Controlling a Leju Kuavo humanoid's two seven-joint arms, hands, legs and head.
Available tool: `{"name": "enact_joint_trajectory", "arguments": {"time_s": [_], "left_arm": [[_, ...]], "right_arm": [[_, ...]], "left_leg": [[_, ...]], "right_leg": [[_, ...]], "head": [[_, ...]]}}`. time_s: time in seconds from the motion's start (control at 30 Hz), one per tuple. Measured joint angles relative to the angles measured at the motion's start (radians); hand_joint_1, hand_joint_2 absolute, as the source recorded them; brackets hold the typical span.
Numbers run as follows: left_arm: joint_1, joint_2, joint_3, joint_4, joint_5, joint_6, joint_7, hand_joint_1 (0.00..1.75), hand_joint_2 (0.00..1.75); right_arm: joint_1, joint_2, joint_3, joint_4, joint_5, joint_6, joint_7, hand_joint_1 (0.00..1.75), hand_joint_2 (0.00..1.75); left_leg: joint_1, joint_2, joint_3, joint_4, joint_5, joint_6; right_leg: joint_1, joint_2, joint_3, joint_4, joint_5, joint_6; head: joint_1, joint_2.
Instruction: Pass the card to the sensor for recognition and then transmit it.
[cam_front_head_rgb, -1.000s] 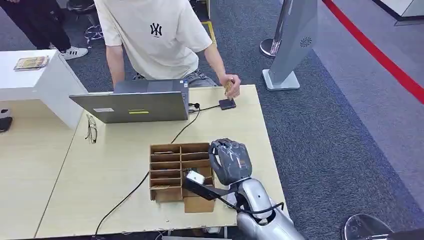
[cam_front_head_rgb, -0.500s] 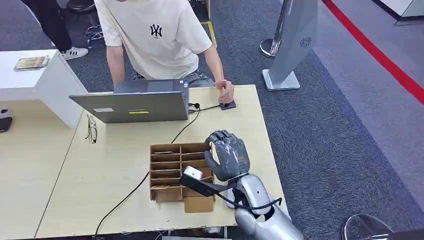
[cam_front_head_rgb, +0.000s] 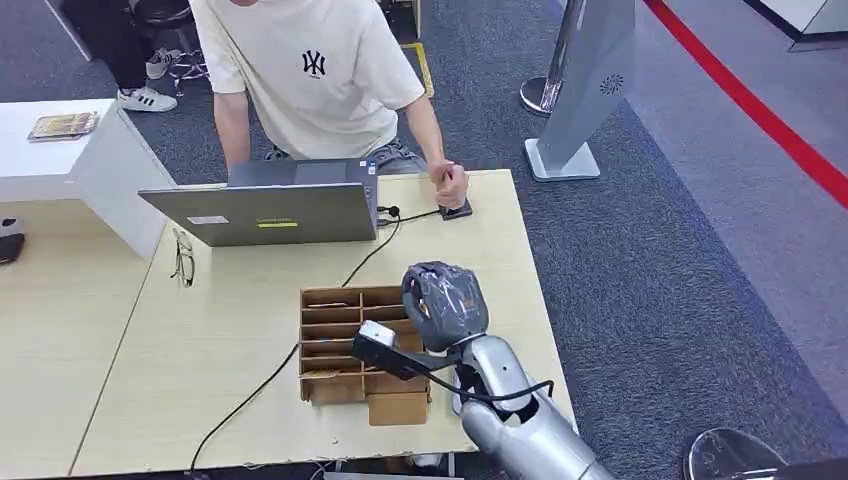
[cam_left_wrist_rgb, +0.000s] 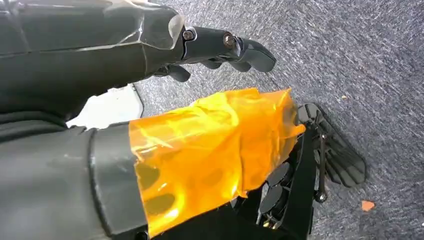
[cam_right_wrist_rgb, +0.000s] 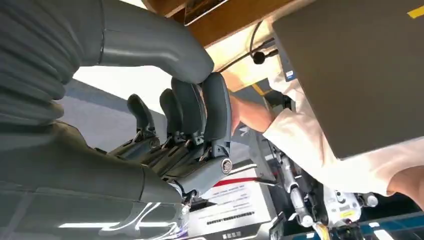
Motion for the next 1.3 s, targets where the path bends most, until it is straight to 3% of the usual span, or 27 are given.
{"name": "enact_joint_trajectory", "arguments": {"time_s": [0.23,0.37,0.5,0.53,0.57,0.73,0.8,0.87,1.3], "left_arm": [[0.0,0.0,0.0,0.0,0.0,0.0,0.0,0.0,0.0],[0.0,0.0,0.0,0.0,0.0,-0.002,0.0,0.0,0.0],[0.0,0.0,0.0,0.0,0.0,-0.003,0.0,0.0,0.0],[0.0,0.0,0.0,0.0,0.0,-0.003,0.0,0.0,0.0],[0.0,0.0,0.0,0.0,0.0,-0.003,0.0,0.0,0.0],[0.0,0.0,0.0,0.0,0.0,-0.003,0.0,0.0,0.0],[0.0,0.0,0.0,0.0,0.0,-0.003,0.0,0.0,0.0],[0.0,0.0,0.0,0.0,0.0,-0.003,0.0,0.0,0.0],[0.0,0.0,0.0,0.0,0.0,-0.003,0.001,0.0,0.0]], "right_arm": [[-0.003,0.0,0.0,0.005,-0.003,0.0,0.0,1.06,1.75],[-0.02,0.0,0.0,0.035,-0.01,0.001,0.003,0.87,1.75],[-0.022,0.0,0.0,0.04,-0.01,0.001,0.003,0.89,1.75],[-0.022,0.0,0.0,0.042,-0.01,0.002,0.003,1.06,1.75],[-0.022,0.0,0.0,0.043,-0.01,0.002,0.006,1.08,1.75],[-0.024,0.0,0.0,0.052,-0.01,0.002,0.01,0.98,1.75],[-0.026,0.001,0.0,0.057,-0.01,0.003,0.01,1.06,1.75],[-0.027,0.001,0.0,0.061,-0.01,0.002,0.011,0.99,1.75],[-0.033,0.007,0.0,0.074,-0.01,0.003,0.011,0.94,1.75]], "left_leg": [[0.0,0.0,0.0,0.0,0.0,0.0],[0.0,0.0,0.0,0.0,0.0,0.0],[0.0,0.0,0.0,0.0,0.0,0.0],[0.0,0.0,0.0,0.0,0.0,0.0],[0.0,0.0,0.0,0.0,0.0,0.0],[0.0,0.0,0.0,0.0,0.0,0.0],[0.0,0.0,0.0,0.0,0.0,0.0],[0.0,0.0,0.0,0.0,0.0,0.0],[0.0,0.0,0.0,0.0,0.0,0.0]], "right_leg": [[0.0,0.0,0.0,0.0,0.0,0.0],[0.0,0.0,0.0,0.0,0.0,0.0],[0.0,0.0,0.0,0.0,0.0,0.0],[0.0,0.0,0.0,0.0,0.0,0.0],[0.0,0.0,0.0,0.0,0.0,0.0],[0.0,0.0,0.0,0.0,0.0,0.0],[0.0,0.0,0.0,0.0,0.0,0.0],[0.0,0.0,0.0,0.0,0.0,0.0],[0.0,0.0,0.0,0.0,0.0,0.0]], "head": [[0.0,0.0],[0.0,0.0],[0.0,0.0],[0.0,0.0],[0.0,0.0],[0.0,0.0],[0.0,0.0],[0.0,0.0],[0.0,0.0]]}}
